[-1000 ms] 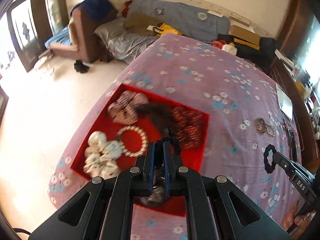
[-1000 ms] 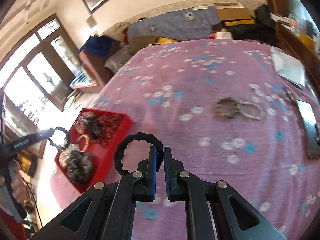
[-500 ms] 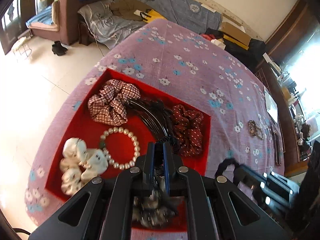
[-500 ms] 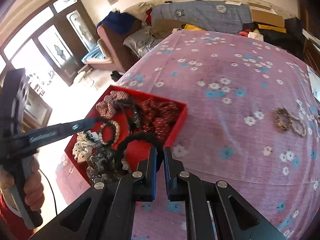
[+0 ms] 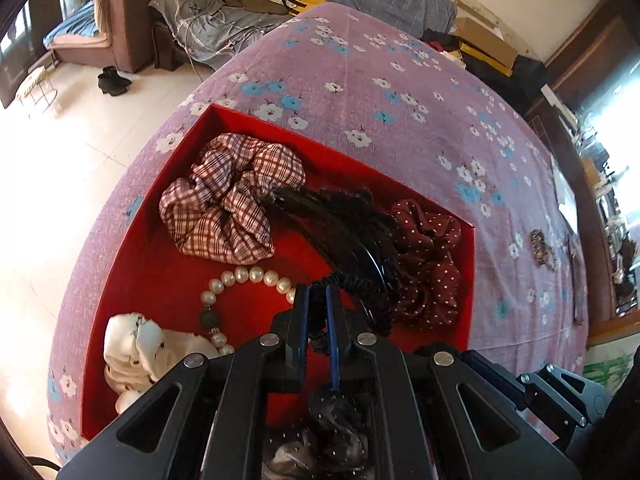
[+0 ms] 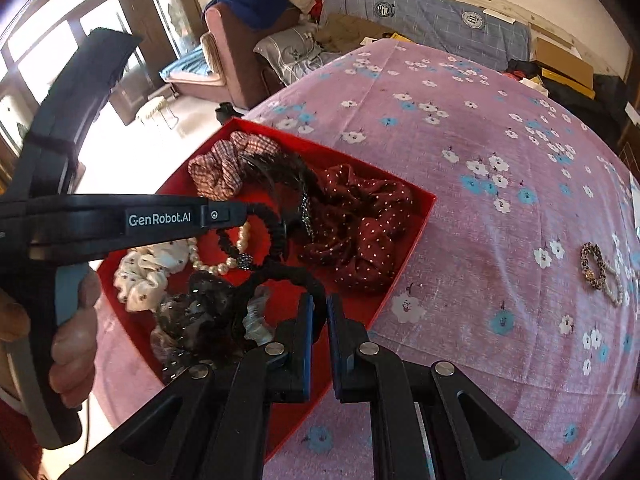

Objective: Organize jewelry
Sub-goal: 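Carry the beaded bracelet and hair tie into the red tray and open both tools, then move both tools back over the leopard-print scrunchie and pearl bracelet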

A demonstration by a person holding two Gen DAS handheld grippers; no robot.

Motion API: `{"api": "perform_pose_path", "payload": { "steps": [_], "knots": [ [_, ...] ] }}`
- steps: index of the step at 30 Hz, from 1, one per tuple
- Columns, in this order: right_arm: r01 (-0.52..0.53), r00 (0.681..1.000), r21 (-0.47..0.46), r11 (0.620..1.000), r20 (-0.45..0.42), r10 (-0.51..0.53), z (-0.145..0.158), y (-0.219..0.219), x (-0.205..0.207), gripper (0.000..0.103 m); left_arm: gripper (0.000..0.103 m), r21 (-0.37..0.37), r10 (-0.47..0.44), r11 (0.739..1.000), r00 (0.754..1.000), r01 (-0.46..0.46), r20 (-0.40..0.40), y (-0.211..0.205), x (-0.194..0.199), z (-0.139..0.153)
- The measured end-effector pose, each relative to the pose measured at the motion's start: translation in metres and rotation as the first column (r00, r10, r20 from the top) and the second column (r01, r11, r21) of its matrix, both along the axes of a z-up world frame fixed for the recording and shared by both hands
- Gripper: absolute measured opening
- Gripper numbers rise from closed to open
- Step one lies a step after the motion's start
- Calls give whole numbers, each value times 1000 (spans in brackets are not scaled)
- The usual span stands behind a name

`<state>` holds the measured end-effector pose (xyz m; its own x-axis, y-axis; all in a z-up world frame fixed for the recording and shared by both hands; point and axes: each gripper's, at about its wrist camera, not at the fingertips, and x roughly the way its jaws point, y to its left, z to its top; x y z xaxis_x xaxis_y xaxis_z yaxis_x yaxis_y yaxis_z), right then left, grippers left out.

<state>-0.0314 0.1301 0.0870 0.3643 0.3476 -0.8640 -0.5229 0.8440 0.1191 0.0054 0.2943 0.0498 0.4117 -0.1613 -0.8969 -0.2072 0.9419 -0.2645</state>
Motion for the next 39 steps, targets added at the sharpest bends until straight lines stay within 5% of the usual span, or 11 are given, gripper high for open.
{"api": "perform_pose_path", "payload": {
  "steps": [16,21,24,30,39],
  "knots": [
    [-7,999,15,1000,-31,8,-10,6,7,13,10,206,-23,978,1000,18,21,-16,-9,29],
    [-1,1000,50,999,-27,2,-2,2,1,31,32,275,12,961,999,-24,45,-17,-17,46],
    [8,1000,65,998,-26,-6,3,-3,-1,32,35,314,24,948,998,-41,59,-17,-21,55],
    [86,996,109,990,-41,-82,13,-29,-5,41,40,387,20,921,997,-50,79,-24,-27,65],
    [257,966,127,958,-75,-249,11,-84,-4,44,42,388,-57,921,996,25,73,-54,-24,67]
  ]
}}
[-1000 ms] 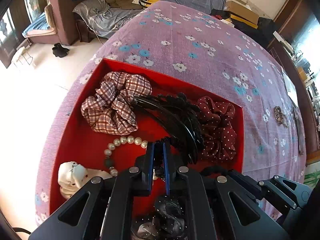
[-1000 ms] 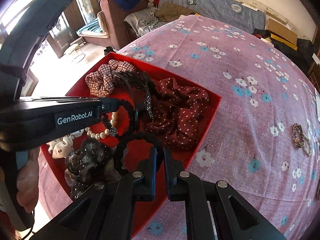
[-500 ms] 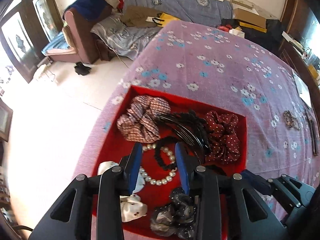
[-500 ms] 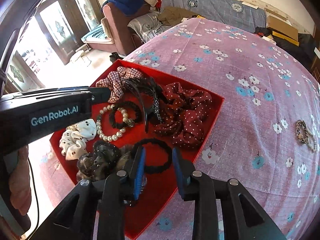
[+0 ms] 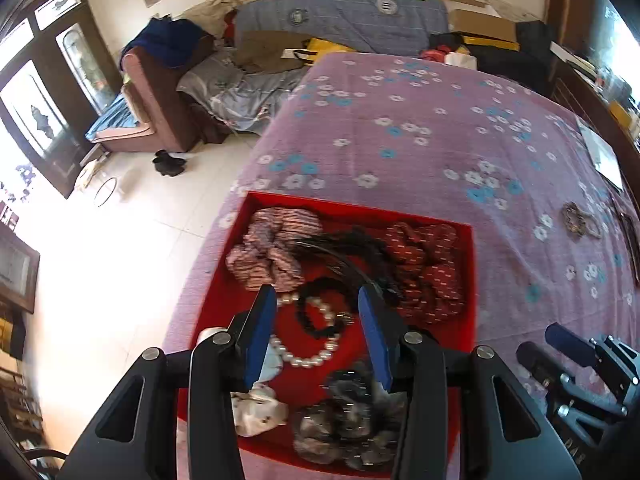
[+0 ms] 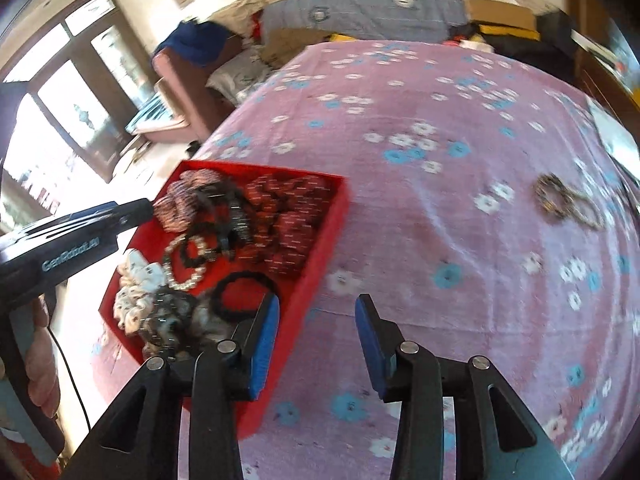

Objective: Organize jewelry
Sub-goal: 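Move both tools back over the leopard-print scrunchie and pearl bracelet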

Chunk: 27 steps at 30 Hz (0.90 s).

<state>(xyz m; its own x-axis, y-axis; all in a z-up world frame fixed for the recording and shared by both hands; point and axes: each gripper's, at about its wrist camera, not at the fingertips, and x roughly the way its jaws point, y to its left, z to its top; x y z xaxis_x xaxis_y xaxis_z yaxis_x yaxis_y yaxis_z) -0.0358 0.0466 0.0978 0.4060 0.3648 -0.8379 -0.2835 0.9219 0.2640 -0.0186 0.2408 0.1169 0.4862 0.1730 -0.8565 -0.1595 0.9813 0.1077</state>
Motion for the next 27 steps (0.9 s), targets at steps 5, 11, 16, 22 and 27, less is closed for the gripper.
{"api": "perform_pose_path", "payload": {
  "steps": [5,11,16,22,27],
  "knots": [
    [83,996,16,996,-9,-83,-2,-45,1,44,42,4,-26,1000,1000,26,-15,-27,2,-2],
    [137,991,39,990,-6,-137,-7,-110,8,44,42,49,-27,998,999,29,-33,-67,0,-1],
    [186,982,51,981,-10,-186,-13,-177,20,44,42,56,-44,997,997,48,-56,-113,3,-3],
    [243,970,30,970,-10,-242,-21,-245,37,44,43,7,-110,994,992,110,-69,-166,16,-11],
    [267,964,17,963,-9,-267,-27,-285,65,46,43,-49,-203,979,977,200,-66,-216,52,-28]
  ]
}}
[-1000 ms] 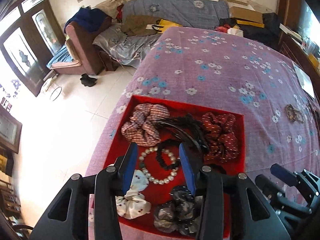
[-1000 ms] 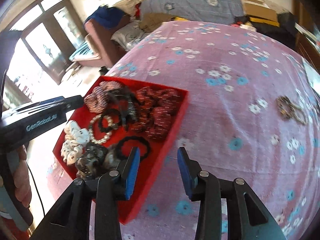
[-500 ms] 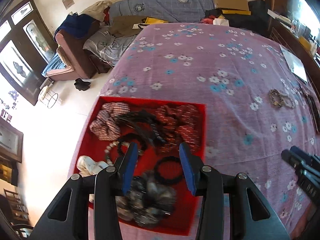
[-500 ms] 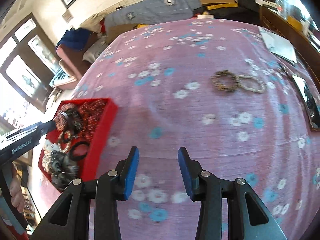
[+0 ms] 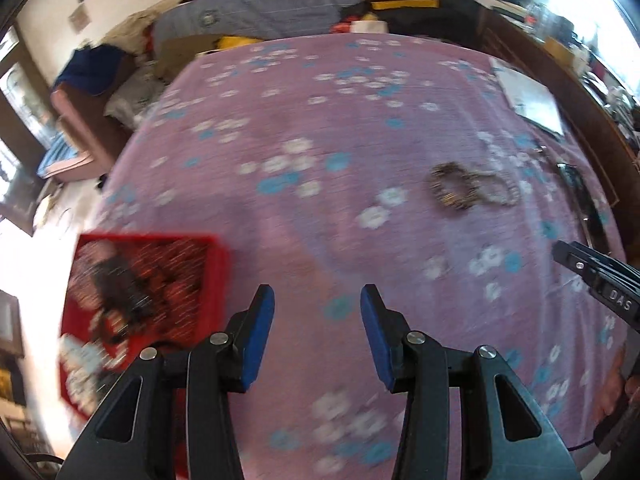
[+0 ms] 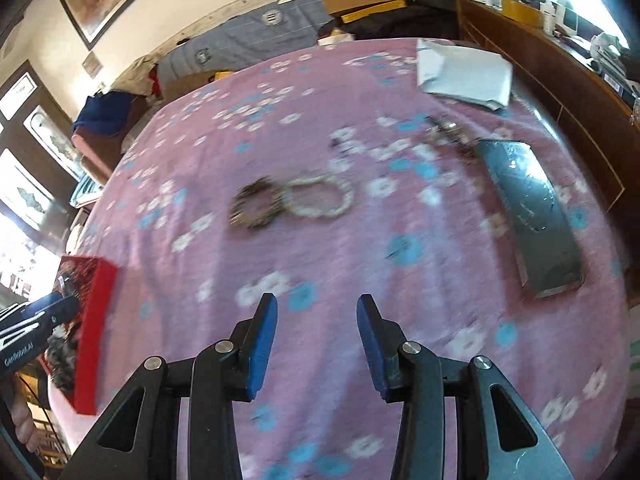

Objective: Organize jewelry
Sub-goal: 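Move both tools back over the leopard-print scrunchie and pearl bracelet, then grasp the leopard-print scrunchie with the left tool while the right tool grasps the pearl bracelet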

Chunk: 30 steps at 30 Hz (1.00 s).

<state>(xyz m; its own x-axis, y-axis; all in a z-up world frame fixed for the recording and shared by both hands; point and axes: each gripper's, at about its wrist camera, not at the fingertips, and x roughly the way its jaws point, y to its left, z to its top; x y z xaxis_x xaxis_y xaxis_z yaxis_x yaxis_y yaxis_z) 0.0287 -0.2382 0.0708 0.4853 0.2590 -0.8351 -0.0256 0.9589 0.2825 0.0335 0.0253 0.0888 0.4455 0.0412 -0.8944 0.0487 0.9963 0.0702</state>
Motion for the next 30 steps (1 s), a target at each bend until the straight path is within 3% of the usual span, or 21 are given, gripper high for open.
{"api": "perform_pose_path", "payload": {
  "steps": [6,12,19,23,26,28,30],
  "knots": [
    [-9,1000,-5,1000,12,9,-12,-8,43,46,43,-85,-48,995,999,46,-20,-41,63,-28],
    [-56,998,-31,998,8,56,-30,4,76,45,43,-137,-10,991,1000,7,-19,-58,107,-52],
    [-83,995,-84,993,40,87,-37,13,89,45,43,-202,-18,979,999,9,-45,-68,133,-75],
    [-106,992,-131,986,58,115,-38,20,92,45,43,-194,-55,980,998,50,-21,-76,137,-76],
    [-116,989,-183,976,75,132,-39,27,91,37,43,-174,-79,982,997,76,-9,-83,136,-76],
    [-119,986,-227,967,84,142,-40,30,90,27,42,-123,-104,987,994,103,-9,-92,134,-77],
    [-123,986,-241,963,84,147,-40,30,91,9,16,-125,-137,983,990,134,-16,-99,131,-75]
  ]
}}
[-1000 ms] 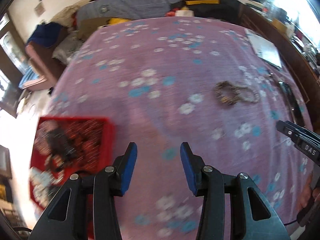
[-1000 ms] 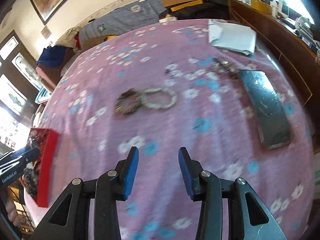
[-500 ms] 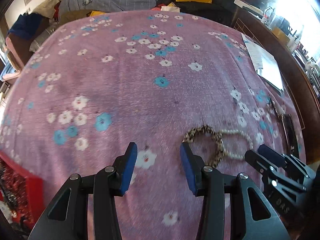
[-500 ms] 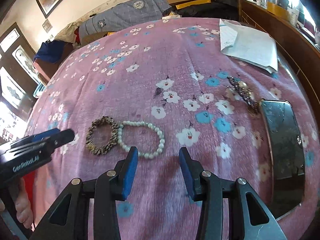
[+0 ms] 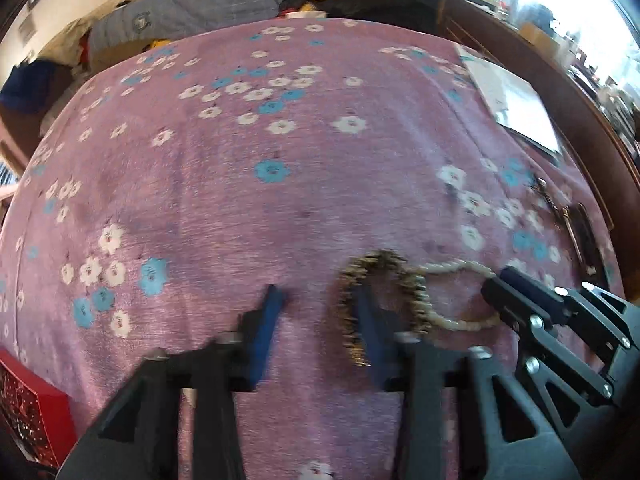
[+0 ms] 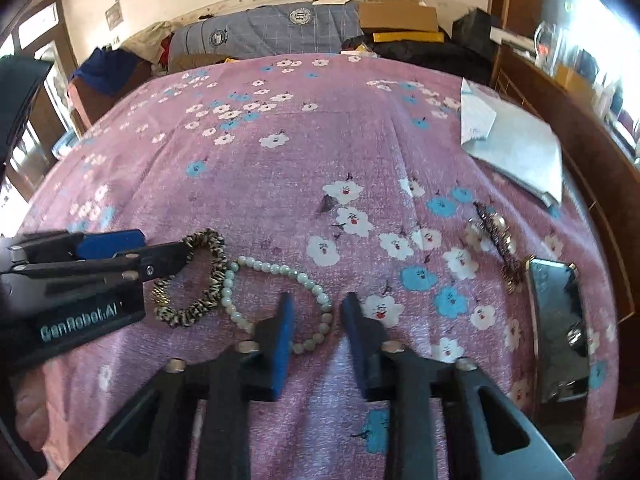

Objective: Organize jewelry
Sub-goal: 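Grasp the leopard-print scrunchie with the left tool while the right tool grasps the pearl bracelet, then carry the leopard-print scrunchie toward the red tray with the left tool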

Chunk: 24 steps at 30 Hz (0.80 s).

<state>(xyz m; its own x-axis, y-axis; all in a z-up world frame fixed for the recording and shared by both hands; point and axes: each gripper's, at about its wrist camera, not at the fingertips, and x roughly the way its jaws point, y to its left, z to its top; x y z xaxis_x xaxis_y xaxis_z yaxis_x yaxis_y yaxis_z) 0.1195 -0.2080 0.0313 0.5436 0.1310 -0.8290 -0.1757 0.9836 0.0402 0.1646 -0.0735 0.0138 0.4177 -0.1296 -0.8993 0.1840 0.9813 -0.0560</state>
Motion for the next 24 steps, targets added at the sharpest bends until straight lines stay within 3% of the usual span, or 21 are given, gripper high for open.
{"api": "perform_pose_path", "payload": {
  "steps": [1,2,9,24],
  "knots": [
    [3,1000,1,1000,-6,-3,0,-1,1,6,13,23,0,1000,1000,0,-7,-3,0,1],
    [5,1000,8,1000,-12,-5,1,-2,1,6,2,39,-10,999,1000,10,-4,-6,0,4],
    [46,999,117,992,-13,-45,21,-16,-10,6,2,-35,-13,999,1000,12,-25,7,-13,17],
    [63,997,234,970,24,-71,74,-6,-77,6,2,-129,21,992,997,-11,80,66,-93,97]
  ]
}}
